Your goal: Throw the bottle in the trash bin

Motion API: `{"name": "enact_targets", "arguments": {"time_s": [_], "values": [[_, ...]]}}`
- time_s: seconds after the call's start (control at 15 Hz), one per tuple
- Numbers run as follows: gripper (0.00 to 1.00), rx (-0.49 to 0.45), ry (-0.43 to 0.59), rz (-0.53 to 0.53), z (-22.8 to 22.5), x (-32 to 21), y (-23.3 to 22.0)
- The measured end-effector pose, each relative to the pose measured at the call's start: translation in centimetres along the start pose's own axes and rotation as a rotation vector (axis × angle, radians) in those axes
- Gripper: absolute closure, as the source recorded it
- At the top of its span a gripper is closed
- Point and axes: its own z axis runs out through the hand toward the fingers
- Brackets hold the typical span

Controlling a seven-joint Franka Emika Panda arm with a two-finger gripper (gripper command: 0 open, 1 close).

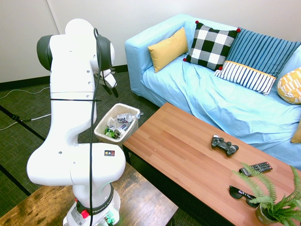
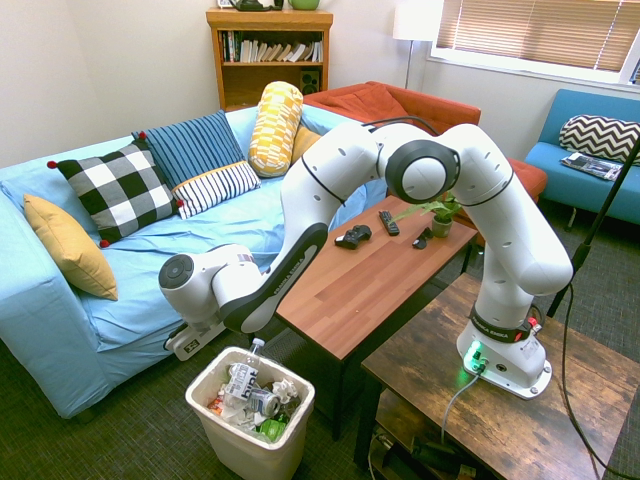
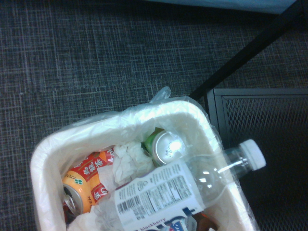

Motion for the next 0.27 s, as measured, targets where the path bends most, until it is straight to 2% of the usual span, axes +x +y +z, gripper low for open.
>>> {"name": "enact_targets", "arguments": {"time_s": [0.27], "values": [[0.0,0.002,-0.007,0.016,-0.51,0.64,0.07]]}}
